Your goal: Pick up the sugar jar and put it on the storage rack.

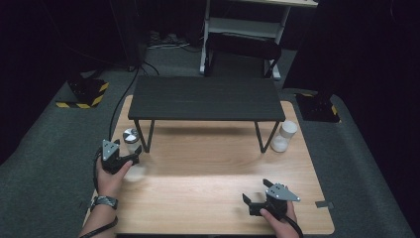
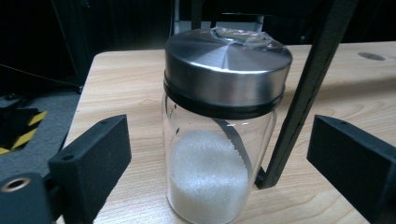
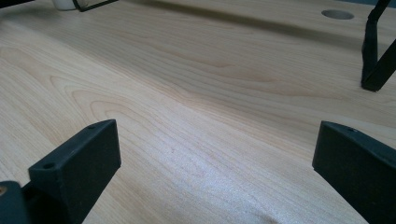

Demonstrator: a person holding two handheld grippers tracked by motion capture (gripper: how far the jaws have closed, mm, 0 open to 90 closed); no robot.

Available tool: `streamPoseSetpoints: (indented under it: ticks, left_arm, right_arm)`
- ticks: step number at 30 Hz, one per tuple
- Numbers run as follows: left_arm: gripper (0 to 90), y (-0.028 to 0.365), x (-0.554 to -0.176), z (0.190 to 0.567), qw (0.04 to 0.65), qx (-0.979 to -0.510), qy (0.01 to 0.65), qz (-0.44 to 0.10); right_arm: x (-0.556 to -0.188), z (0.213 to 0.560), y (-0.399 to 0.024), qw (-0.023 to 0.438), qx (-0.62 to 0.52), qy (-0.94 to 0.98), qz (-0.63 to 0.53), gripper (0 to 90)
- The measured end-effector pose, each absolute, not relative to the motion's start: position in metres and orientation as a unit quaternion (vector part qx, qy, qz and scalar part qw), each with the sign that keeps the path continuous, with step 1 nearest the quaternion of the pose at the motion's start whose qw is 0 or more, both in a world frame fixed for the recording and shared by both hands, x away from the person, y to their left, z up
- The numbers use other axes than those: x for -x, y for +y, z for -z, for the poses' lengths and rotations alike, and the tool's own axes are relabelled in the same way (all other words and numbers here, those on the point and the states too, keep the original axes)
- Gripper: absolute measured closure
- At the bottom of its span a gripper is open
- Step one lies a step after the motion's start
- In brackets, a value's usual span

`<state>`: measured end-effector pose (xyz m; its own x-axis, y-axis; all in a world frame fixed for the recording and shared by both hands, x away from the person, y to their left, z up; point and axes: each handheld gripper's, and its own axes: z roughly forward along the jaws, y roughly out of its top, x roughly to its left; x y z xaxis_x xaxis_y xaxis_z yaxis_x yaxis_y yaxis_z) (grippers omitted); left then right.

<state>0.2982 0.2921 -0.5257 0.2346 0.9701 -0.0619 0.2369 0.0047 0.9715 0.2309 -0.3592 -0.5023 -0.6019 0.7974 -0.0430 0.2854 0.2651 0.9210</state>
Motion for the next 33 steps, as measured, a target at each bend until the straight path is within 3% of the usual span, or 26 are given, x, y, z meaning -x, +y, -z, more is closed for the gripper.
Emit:
streamPoseSetpoints:
  ticks: [27,33]
  left_arm:
    - [16.1,0.2949,-0.3073,0.5298,0.512,-0.609,0.487,-0.361]
    - [21.6,0.3000,-0.3082,0.5319,0.519,-0.602,0.489,-0.361]
  right_arm:
    - [-0.2317,0.5026,-0.3615,0.259,-0.358,0.751,-0.491,0.6]
    - [-0.2320,0.5022,-0.3608,0.259,-0.358,0.752,-0.489,0.6]
